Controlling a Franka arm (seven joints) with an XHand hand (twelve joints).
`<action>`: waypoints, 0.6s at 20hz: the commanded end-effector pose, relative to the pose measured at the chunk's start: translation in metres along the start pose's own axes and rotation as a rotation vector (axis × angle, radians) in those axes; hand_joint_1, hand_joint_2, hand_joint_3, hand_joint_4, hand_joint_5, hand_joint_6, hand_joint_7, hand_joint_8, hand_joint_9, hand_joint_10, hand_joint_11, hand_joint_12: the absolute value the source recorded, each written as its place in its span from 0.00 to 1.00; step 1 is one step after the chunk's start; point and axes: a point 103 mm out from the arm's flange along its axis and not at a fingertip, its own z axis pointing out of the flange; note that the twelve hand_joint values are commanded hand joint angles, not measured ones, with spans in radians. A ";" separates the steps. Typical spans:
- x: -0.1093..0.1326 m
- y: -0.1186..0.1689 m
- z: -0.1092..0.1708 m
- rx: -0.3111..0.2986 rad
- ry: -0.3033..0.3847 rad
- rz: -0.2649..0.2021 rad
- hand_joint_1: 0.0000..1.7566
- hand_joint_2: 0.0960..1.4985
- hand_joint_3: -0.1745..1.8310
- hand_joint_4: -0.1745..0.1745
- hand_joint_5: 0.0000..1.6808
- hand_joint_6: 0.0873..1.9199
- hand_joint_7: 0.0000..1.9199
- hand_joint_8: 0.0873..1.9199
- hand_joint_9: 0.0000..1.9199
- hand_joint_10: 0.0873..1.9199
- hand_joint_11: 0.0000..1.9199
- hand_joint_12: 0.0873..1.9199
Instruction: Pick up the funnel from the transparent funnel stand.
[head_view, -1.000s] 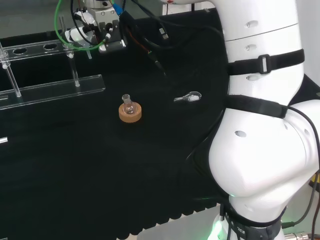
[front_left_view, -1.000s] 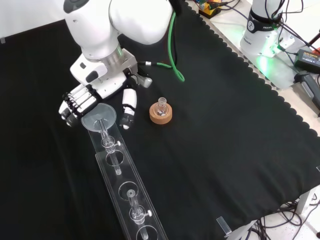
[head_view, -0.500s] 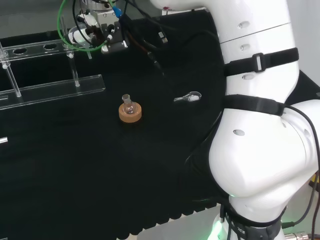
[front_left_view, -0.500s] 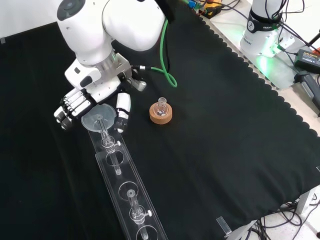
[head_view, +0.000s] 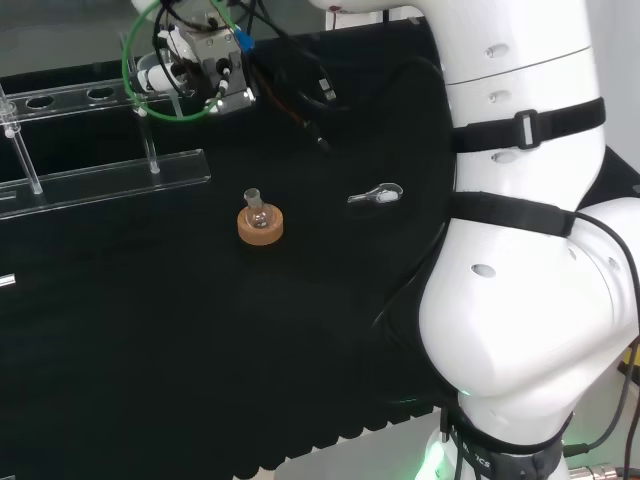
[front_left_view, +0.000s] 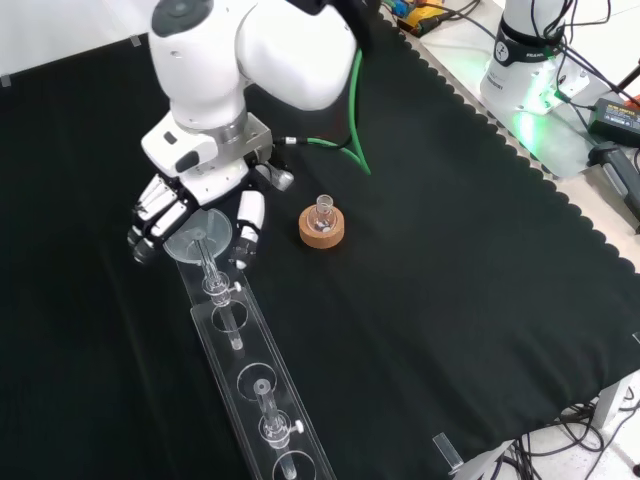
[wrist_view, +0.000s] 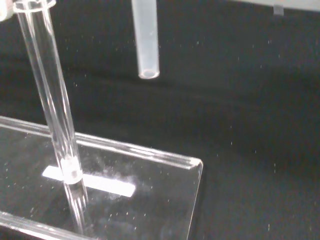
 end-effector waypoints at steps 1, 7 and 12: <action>0.005 0.001 -0.005 -0.145 -0.051 -0.031 0.09 0.55 0.11 0.44 0.30 0.00 0.16 0.48 0.32 0.47 0.38 0.70; 0.014 0.001 -0.004 -0.306 -0.157 -0.041 0.25 0.56 0.12 0.06 0.33 0.27 0.41 0.55 0.61 0.40 0.63 0.58; 0.021 -0.002 -0.014 -0.450 -0.225 -0.033 0.46 0.55 0.12 0.00 0.44 0.45 0.60 0.56 0.83 0.31 0.81 0.48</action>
